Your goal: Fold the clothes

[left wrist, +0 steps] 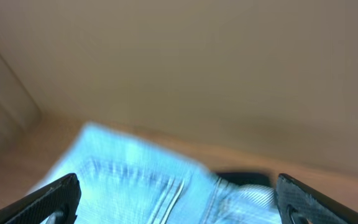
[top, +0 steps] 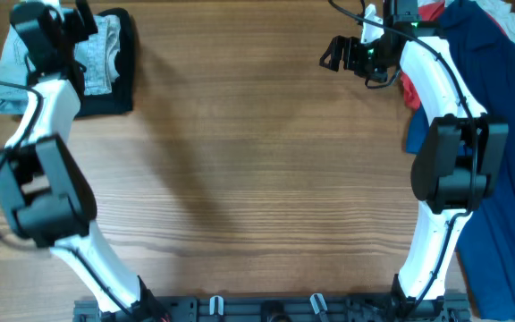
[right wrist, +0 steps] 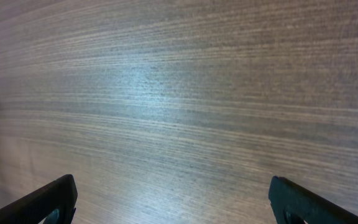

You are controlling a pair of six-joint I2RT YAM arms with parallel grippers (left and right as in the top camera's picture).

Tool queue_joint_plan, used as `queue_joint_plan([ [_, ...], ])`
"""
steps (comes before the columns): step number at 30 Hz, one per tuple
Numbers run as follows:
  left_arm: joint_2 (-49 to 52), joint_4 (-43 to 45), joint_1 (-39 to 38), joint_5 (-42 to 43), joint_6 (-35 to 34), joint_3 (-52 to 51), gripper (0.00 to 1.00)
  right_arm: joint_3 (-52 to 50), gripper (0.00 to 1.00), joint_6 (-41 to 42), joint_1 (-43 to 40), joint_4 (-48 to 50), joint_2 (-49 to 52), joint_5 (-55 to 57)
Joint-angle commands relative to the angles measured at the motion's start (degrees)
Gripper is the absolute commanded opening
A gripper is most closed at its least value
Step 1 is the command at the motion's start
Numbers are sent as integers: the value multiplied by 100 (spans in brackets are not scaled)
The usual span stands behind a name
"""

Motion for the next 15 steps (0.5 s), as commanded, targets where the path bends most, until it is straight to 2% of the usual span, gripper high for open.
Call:
queue_joint_plan([
  [1,905,-138,-76,267,-57,-24,100,109,99,-133,35,-9,-166,20],
  [4,1556,-732,-212,269,-57,-24,100,109,100,-146,35,-33,-166,20],
  [9,1971,-953,-393,262,-52,-26,100,109,100,-144,35,-48,-166,15],
  [12,1534,-933,-492,258,13,-24,100,109,99,-144,35,-92,-168,17],
  [15,525,-1016,-535,203,-2,-24,100,116,100,-173,35,87,-343,52],
])
